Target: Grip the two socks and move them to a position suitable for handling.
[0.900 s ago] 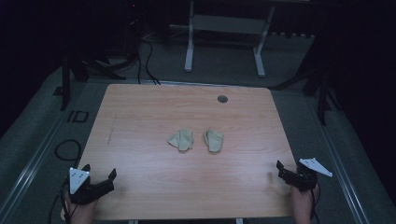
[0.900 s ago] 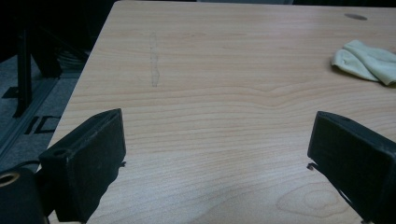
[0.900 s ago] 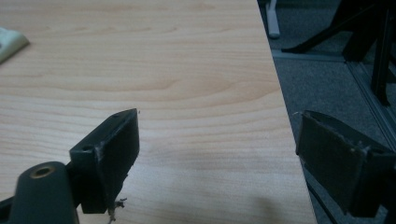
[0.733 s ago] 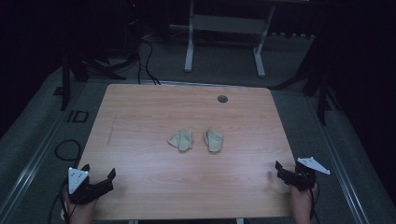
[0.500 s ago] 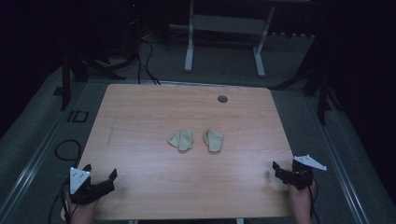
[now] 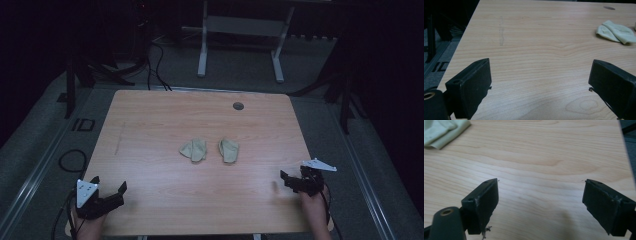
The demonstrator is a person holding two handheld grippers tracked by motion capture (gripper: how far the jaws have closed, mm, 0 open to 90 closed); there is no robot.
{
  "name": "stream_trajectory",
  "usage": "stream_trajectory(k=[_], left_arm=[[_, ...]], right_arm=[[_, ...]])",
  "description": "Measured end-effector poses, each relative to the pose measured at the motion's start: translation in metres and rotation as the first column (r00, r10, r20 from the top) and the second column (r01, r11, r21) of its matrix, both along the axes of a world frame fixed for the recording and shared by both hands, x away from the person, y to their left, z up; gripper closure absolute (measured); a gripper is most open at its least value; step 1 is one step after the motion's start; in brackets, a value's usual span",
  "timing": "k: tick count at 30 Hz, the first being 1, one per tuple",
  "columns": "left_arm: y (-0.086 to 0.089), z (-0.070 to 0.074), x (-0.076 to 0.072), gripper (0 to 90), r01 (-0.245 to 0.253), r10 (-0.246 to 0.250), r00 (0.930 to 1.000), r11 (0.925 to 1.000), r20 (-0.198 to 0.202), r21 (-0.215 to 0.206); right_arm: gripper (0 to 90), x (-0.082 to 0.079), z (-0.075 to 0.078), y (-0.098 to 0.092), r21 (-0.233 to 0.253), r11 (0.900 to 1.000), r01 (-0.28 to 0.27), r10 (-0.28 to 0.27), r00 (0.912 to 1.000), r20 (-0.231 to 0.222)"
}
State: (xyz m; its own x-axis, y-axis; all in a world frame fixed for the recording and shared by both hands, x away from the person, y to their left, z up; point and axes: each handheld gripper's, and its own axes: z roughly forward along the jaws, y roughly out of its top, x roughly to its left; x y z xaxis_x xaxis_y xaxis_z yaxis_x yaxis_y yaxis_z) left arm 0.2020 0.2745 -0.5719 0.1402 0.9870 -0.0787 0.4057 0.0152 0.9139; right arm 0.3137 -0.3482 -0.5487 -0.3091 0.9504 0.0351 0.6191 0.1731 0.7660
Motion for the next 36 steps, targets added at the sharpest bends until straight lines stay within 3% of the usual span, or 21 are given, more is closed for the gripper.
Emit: stream_trajectory(k=[5,6,10,14,21,25,33,36], left_arm=[[-0.002,0.000,0.000,4.5,0.004,-0.004,1.0000,1.0000,0.003,0.003],[-0.002,0.000,0.000,4.5,0.007,-0.007,1.0000,1.0000,0.000,0.005],[-0.003,0.001,0.000,4.5,0.011,-0.011,0.9999,0.9999,-0.004,0.007],[-0.008,0.003,-0.001,4.5,0.035,-0.035,0.9994,0.9993,-0.006,-0.014],[-0.012,0.003,-0.001,4.4,0.059,-0.059,0.9982,0.9983,-0.008,-0.005],[-0.011,0.003,-0.001,4.4,0.061,-0.061,0.9981,0.9981,-0.011,-0.007],[-0.011,0.002,0.000,4.5,0.074,-0.074,0.9971,0.9972,-0.016,-0.008],[-0.011,0.002,0.000,4.4,0.081,-0.081,0.9966,0.9967,-0.015,-0.008]], right_arm=[[13.7,0.006,0.004,0.010,0.006,1.000,-0.015,0.015,0.9997,-0.022],[13.7,0.009,0.006,0.014,0.033,0.999,-0.037,0.038,0.9988,-0.030],[13.6,0.013,0.009,0.023,0.032,0.997,-0.064,0.065,0.9974,-0.033],[13.5,0.021,0.011,0.037,0.009,0.994,-0.105,0.106,0.9932,-0.049],[13.0,0.033,0.014,0.067,-0.013,0.990,-0.141,0.140,0.9891,-0.046],[13.0,0.040,0.013,0.081,-0.005,0.985,-0.172,0.171,0.9838,-0.054],[14.9,0.062,0.018,0.131,0.007,0.966,-0.257,0.257,0.9644,-0.062],[20.5,0.072,0.018,0.148,0.000,0.962,-0.274,0.274,0.9599,-0.061]])
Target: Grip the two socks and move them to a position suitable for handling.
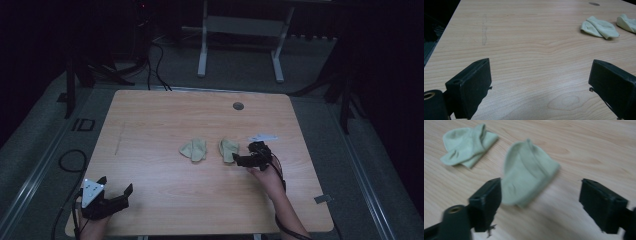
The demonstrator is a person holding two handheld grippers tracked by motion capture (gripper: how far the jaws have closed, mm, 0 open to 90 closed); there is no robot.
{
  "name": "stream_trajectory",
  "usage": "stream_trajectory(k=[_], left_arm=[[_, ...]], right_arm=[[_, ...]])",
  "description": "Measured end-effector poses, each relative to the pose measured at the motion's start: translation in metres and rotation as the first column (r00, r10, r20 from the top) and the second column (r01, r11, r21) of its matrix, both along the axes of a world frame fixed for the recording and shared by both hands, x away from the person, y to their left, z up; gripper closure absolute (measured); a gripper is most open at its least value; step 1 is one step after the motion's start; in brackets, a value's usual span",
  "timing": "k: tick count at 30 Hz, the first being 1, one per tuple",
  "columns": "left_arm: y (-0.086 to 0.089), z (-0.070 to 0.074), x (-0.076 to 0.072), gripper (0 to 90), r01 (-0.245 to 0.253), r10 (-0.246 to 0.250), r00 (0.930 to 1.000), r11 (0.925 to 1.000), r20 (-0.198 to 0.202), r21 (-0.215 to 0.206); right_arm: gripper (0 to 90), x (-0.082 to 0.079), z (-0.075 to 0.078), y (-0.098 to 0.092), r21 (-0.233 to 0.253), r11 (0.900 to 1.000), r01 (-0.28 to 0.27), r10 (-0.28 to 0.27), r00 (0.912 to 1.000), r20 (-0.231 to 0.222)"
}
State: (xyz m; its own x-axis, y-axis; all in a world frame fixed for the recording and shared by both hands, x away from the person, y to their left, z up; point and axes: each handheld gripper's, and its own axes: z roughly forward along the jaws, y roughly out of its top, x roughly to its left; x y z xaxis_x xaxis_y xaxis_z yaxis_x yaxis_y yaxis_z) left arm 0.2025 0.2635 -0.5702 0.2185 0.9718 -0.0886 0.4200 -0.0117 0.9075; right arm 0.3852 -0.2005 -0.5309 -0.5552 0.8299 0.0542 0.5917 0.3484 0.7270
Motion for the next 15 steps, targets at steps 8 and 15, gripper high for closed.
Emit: stream_trajectory(k=[8,15], left_arm=[[0.001,0.000,0.001,4.4,0.015,-0.015,0.9999,0.9999,-0.002,-0.005],[0.002,-0.001,0.001,4.5,0.014,-0.014,0.9999,0.9998,-0.003,-0.016]], right_arm=[[32.2,0.026,-0.008,0.036,-0.075,0.997,-0.028,0.028,0.9996,-0.003],[38.5,0.037,-0.024,0.055,-0.172,0.984,-0.054,0.050,0.9983,-0.029]])
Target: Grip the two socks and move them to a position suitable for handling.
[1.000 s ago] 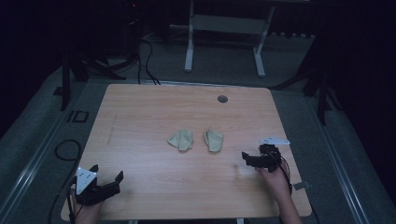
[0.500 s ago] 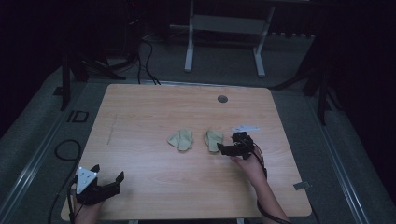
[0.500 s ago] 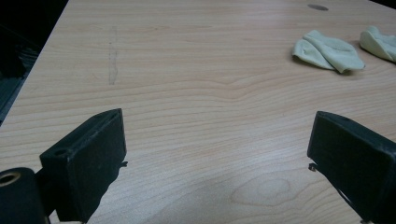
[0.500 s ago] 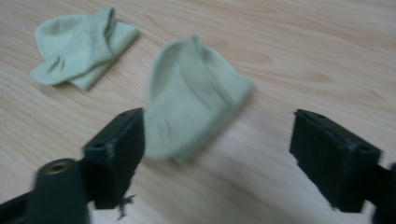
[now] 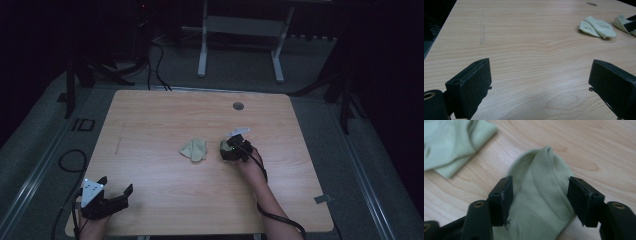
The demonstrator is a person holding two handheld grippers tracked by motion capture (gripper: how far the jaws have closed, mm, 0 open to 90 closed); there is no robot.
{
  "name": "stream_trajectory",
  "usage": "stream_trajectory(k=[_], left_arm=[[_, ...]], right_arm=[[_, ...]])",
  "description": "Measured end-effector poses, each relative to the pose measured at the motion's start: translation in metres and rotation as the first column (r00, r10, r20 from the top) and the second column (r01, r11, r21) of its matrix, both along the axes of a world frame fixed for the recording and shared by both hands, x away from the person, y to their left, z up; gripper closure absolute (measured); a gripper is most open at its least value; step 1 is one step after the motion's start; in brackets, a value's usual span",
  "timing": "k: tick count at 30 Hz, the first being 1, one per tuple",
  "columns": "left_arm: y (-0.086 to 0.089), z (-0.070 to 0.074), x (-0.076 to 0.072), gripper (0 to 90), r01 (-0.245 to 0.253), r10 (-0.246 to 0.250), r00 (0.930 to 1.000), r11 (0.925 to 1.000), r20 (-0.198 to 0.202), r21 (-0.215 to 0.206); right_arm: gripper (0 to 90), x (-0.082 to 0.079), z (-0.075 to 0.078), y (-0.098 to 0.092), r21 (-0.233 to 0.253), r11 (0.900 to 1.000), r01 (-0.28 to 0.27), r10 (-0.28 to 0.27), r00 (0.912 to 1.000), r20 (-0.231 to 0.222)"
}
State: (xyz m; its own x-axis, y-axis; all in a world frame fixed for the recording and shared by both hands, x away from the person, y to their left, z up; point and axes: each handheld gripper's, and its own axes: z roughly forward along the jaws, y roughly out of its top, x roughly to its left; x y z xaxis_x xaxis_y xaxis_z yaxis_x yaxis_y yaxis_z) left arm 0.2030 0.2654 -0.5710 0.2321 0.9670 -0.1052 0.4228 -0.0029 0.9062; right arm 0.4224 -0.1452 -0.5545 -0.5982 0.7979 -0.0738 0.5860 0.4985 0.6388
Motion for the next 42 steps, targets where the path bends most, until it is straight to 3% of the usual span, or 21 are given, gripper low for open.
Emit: stream_trajectory(k=[5,6,8,12,18,23,28,30,35,36,42], left_arm=[[0.000,-0.001,-0.001,4.5,0.005,-0.005,1.0000,1.0000,-0.005,-0.001],[0.000,-0.001,-0.002,4.5,0.005,-0.005,1.0000,1.0000,-0.006,0.000],[0.000,0.000,-0.002,4.5,0.003,-0.003,1.0000,1.0000,-0.004,-0.002],[0.000,0.000,-0.002,4.5,0.007,-0.007,1.0000,1.0000,0.000,-0.001],[-0.002,0.001,-0.002,4.4,0.009,-0.009,1.0000,0.9999,0.002,0.005],[-0.004,0.000,0.001,4.4,0.018,-0.018,0.9998,0.9998,-0.004,-0.001],[-0.004,-0.001,0.001,4.4,0.019,-0.019,0.9998,0.9998,-0.012,0.001],[-0.006,0.000,0.001,4.4,0.019,-0.019,0.9997,0.9998,-0.013,0.001],[-0.006,0.000,0.000,4.4,0.017,-0.017,0.9997,0.9999,-0.018,0.003],[-0.006,0.000,0.001,4.5,0.016,-0.016,0.9997,0.9999,-0.020,0.001],[-0.007,-0.001,0.002,4.4,0.016,-0.016,0.9995,0.9999,-0.027,-0.004]], right_arm=[[46.4,-0.002,-0.002,-0.001,0.034,0.999,0.027,-0.027,0.9996,0.007],[58.8,-0.003,0.000,-0.001,0.023,0.999,0.025,-0.025,0.9996,0.009],[70.9,-0.003,0.001,0.001,0.009,1.000,0.022,-0.022,0.9998,0.003],[78.4,-0.001,0.004,0.005,-0.035,0.999,0.008,-0.008,1.0000,0.000],[79.7,-0.004,0.014,0.001,-0.008,1.000,0.012,-0.012,0.9999,0.001],[79.6,-0.019,0.038,0.001,-0.002,0.999,-0.054,0.054,0.9984,0.017],[79.7,-0.026,0.049,0.001,-0.006,0.998,-0.069,0.069,0.9973,0.025],[79.6,-0.041,0.062,0.002,0.011,0.995,-0.100,0.099,0.9941,0.043],[79.6,-0.061,0.073,0.004,0.025,0.991,-0.132,0.130,0.9892,0.068],[79.6,-0.071,0.077,0.006,0.026,0.987,-0.156,0.153,0.9853,0.075],[79.6,-0.099,0.086,0.009,0.033,0.978,-0.204,0.202,0.9770,0.069]])
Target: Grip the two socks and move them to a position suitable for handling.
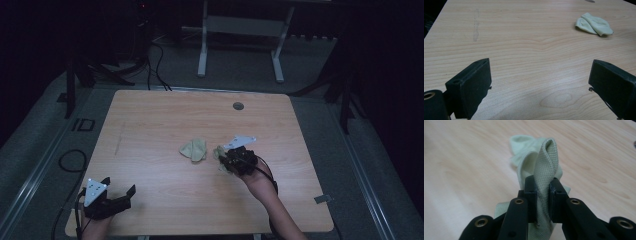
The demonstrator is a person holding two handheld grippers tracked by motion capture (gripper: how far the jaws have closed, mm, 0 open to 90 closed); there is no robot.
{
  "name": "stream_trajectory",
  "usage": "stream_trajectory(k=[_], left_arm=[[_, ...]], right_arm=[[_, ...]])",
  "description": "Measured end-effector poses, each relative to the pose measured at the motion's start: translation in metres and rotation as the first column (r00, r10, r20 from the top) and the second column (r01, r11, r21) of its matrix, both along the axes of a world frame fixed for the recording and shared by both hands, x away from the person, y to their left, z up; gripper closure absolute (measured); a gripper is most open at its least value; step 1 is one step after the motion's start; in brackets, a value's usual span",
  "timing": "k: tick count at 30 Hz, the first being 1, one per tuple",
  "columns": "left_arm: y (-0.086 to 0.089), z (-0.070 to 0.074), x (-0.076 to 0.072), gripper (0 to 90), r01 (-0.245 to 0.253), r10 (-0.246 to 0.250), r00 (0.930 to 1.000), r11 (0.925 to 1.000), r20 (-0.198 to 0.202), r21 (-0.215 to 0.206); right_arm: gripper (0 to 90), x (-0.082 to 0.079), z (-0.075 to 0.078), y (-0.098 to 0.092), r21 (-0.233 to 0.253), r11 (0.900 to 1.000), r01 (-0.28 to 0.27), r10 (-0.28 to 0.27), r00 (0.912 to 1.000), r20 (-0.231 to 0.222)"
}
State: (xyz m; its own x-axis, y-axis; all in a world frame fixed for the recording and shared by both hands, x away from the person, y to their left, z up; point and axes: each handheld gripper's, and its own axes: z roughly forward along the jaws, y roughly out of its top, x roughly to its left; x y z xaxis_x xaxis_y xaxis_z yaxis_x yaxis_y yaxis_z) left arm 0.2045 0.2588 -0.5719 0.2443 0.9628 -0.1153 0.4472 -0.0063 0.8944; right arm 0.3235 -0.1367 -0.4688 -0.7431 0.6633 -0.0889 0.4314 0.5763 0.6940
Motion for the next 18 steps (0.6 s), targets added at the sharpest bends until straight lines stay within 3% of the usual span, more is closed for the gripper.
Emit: stream_trajectory(k=[1,7,11,13,18], left_arm=[[-0.001,0.000,0.000,4.4,0.002,-0.002,1.0000,1.0000,-0.003,-0.002],[-0.001,0.000,0.000,4.4,0.002,-0.002,1.0000,1.0000,-0.003,-0.001],[0.000,0.000,0.000,4.5,-0.001,0.001,1.0000,1.0000,0.000,0.003],[0.000,0.000,0.000,4.4,-0.007,0.007,0.9999,1.0000,0.009,0.006],[-0.001,0.001,-0.001,4.5,0.000,0.000,1.0000,1.0000,0.004,-0.007]], right_arm=[[79.6,-0.011,0.003,0.001,-0.009,1.000,-0.019,0.019,0.9998,0.003],[79.5,-0.040,0.004,0.006,-0.004,0.997,-0.074,0.074,0.9972,-0.008],[79.5,-0.049,0.002,0.007,0.002,0.996,-0.087,0.087,0.9961,-0.014],[79.5,-0.063,-0.007,0.014,-0.029,0.993,-0.114,0.114,0.9934,-0.014],[79.3,-0.071,-0.037,0.025,-0.039,0.989,-0.141,0.138,0.9871,-0.081]])
